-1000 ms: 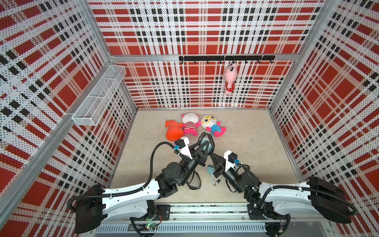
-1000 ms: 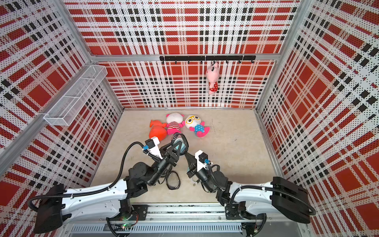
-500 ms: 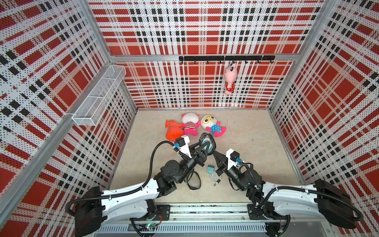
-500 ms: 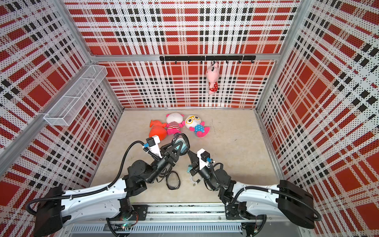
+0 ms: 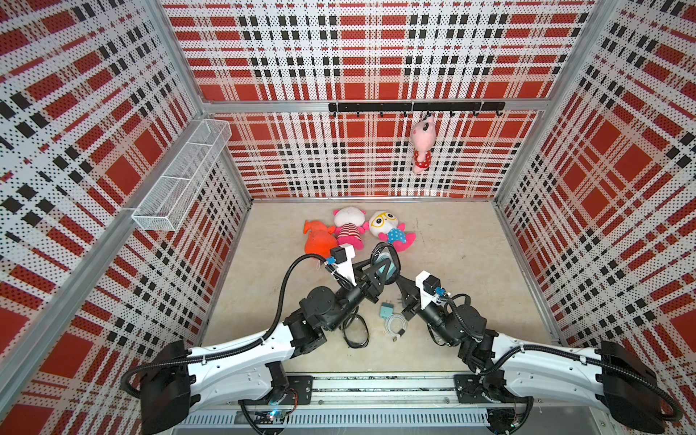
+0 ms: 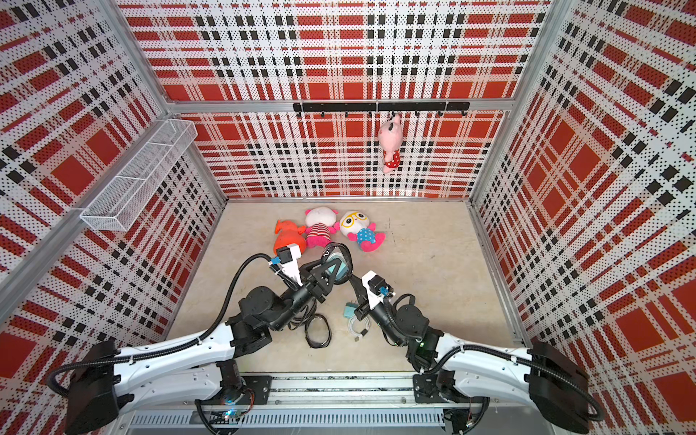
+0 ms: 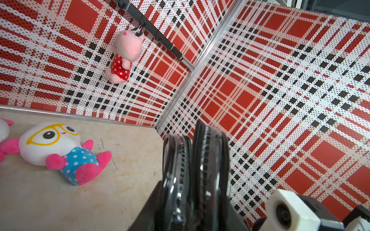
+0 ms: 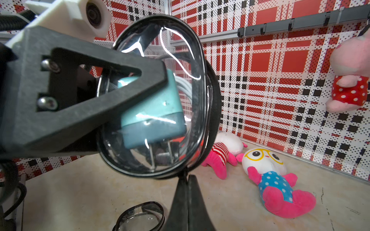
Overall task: Pack away charging kits
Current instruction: Zip the zipper on the storage bag.
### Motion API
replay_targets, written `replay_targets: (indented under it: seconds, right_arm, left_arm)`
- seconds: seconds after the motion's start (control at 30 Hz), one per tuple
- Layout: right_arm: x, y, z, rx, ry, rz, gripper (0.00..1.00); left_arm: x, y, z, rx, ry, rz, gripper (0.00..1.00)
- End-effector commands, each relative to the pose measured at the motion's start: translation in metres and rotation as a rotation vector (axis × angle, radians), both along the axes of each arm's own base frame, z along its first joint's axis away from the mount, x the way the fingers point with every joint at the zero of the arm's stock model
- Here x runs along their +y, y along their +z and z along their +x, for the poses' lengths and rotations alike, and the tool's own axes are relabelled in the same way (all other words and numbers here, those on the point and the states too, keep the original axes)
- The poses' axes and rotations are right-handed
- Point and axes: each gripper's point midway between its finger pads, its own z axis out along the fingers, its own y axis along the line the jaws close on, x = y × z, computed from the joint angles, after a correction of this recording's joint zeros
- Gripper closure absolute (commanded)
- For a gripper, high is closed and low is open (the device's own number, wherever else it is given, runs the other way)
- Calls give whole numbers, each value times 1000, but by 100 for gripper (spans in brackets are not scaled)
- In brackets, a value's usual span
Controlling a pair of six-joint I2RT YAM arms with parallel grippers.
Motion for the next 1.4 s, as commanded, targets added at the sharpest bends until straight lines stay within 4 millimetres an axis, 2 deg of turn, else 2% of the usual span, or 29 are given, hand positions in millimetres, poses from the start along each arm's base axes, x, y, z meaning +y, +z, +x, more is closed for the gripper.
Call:
replay_targets:
  seconds: [0.0,0.13,0.37,0.5,0.53,0.57,0.63,0.77,0.93,1.17,1.37]
  right_arm:
    - [3,24,-8,-57,-6,18,100]
    - [7,26,-11,-57,8,22,100]
    - [11,27,-15,-43,44,50,100]
    - [13,28,-16,-37,59,57,100]
    - [14,28,-17,-36,65,60,100]
    - [15,29,-17,-36,69,62,100]
    - [15,28,-18,-32,73,62,100]
    - [15,28,-17,-30,75,66,100]
    - [8,24,-9,-21,7,64,100]
    - [-23,20,26,20,-96,84,100]
    - [-34,27,32,-15,-145,67,100]
  left_arm:
    - [-1,11,4,-19,7,-5,86]
    - [-4,13,4,-21,-4,-15,78]
    - [-8,13,4,-22,-22,-25,56]
    - [-10,12,3,-21,-30,-29,47]
    - [-11,13,3,-24,-35,-32,48]
    - [-11,13,3,-25,-35,-34,53]
    - [-10,14,3,-24,-33,-41,68]
    - [-10,15,3,-25,-35,-46,71]
    - [-13,14,3,-26,-48,-41,98]
    - [-9,4,2,-10,-49,0,100]
    - [-9,-9,5,18,-30,69,100]
